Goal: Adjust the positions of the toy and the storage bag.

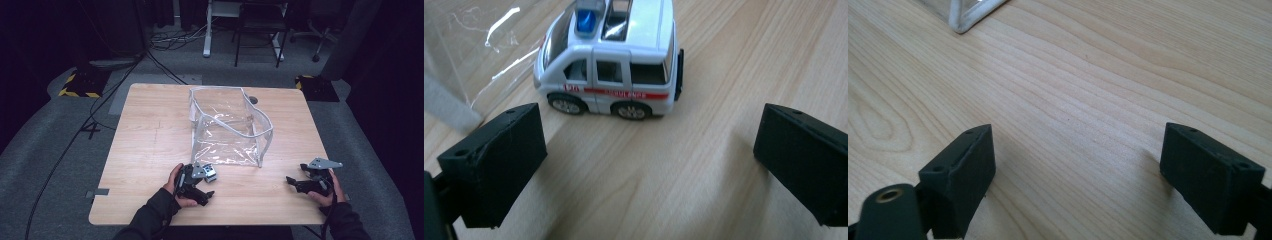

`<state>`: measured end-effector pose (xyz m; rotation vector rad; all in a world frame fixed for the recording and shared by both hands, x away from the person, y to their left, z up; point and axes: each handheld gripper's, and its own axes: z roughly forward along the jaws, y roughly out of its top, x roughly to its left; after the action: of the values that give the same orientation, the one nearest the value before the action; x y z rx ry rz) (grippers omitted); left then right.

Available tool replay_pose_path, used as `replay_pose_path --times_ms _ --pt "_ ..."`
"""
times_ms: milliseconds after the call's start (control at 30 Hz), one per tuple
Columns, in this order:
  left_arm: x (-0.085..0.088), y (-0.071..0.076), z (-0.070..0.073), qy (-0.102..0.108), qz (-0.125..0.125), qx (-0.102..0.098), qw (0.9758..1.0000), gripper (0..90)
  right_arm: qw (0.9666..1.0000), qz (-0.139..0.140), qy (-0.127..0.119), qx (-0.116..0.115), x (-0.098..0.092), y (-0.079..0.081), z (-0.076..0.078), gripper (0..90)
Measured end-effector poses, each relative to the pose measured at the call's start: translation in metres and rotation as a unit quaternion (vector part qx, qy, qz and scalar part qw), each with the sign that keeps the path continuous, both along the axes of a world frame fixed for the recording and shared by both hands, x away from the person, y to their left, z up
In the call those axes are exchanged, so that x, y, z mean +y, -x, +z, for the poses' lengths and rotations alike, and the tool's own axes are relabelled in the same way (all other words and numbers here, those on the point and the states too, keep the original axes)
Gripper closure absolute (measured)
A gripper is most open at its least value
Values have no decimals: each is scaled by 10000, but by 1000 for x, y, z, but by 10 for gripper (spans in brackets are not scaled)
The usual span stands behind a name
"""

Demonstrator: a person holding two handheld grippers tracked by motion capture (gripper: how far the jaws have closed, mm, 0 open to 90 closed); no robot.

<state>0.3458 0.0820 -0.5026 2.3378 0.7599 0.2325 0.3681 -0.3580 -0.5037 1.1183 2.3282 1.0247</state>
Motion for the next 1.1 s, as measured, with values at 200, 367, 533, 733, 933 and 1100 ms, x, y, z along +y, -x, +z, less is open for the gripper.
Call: replay_pose_path --times_ms 200,367,533,733,933,1100 --pt "-9 -9 0 17 -64 -12 10000 6 10000 0 -1 -1 0 0 0 146" --pt "-14 -13 0 30 -122 -96 9999 23 10000 3 -1 0 0 0 0 145" --pt "-18 -14 1 103 -88 -90 9999 64 10000 3 -8 4 0 0 0 146" --pt "-17 -16 1 229 -87 -216 9995 236 10000 6 7 -1 0 0 0 146" --pt "-12 -14 1 217 -186 -212 9994 236 10000 7 1 6 0 0 0 146" --pt "-7 -14 2 199 -254 -263 9991 236 10000 33 3 -5 0 1 0 146"
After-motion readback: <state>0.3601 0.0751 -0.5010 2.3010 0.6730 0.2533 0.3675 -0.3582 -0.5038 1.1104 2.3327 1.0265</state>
